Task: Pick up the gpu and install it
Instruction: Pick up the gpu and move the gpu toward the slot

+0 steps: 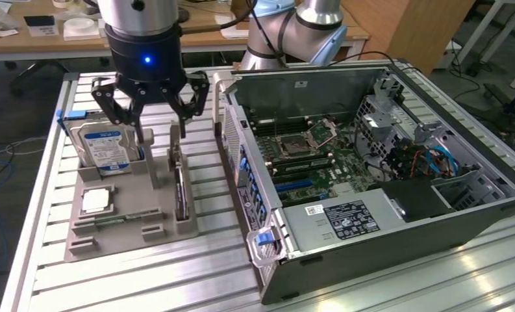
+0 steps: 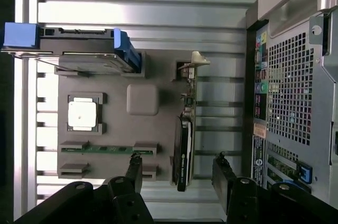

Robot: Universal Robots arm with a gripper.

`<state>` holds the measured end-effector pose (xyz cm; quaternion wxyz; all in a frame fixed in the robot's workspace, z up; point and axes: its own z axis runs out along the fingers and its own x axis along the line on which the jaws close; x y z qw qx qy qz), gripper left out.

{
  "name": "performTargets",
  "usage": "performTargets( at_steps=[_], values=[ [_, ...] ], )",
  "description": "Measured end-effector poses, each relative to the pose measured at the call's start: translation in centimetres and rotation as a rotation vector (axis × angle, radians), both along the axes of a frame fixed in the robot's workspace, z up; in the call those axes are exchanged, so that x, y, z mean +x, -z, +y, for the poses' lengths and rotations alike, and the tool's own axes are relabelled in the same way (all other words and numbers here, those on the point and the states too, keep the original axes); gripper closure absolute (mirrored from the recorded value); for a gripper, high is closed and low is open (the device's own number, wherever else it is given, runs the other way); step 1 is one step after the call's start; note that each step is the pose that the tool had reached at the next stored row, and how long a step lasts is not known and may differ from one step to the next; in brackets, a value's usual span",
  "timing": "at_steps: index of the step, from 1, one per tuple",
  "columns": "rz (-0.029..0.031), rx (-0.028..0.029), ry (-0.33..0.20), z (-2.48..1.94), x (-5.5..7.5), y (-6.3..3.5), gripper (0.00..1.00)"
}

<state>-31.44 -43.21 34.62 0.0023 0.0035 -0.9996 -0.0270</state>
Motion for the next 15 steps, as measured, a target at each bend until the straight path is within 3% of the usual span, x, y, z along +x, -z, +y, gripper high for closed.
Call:
performTargets(
  at_steps=[4,7,13,15],
  values=[
    [0.0136,0.0002,0.0,-0.02,0.3,0.6,0.35],
    [0.014,-0.0001,0.0,-0.05,0.3,0.97,0.35],
    [-0.0005,-0.0023,0.0,-0.07,0.4,1.59,0.35],
    [-0.0019,-0.0025,0.0,-0.11,0.4,1.85,0.35]
  ],
)
